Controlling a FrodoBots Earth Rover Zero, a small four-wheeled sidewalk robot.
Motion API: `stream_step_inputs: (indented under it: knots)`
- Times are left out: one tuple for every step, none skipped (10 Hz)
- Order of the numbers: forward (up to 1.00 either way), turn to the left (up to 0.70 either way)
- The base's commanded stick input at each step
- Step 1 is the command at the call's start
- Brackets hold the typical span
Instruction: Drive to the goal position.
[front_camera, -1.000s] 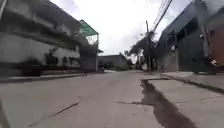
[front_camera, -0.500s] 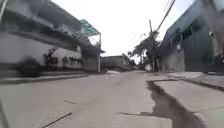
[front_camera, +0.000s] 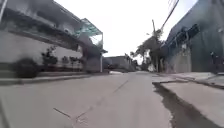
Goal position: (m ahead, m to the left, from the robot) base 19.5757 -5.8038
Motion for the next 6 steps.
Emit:
stream_step_inputs:
  knots:
    - [0.85, 0.07]
    - [0.85, 0.07]
    - [0.85, 0.07]
    - [0.70, 0.04]
    - [0.70, -0.11]
    - [0.70, -0.26]
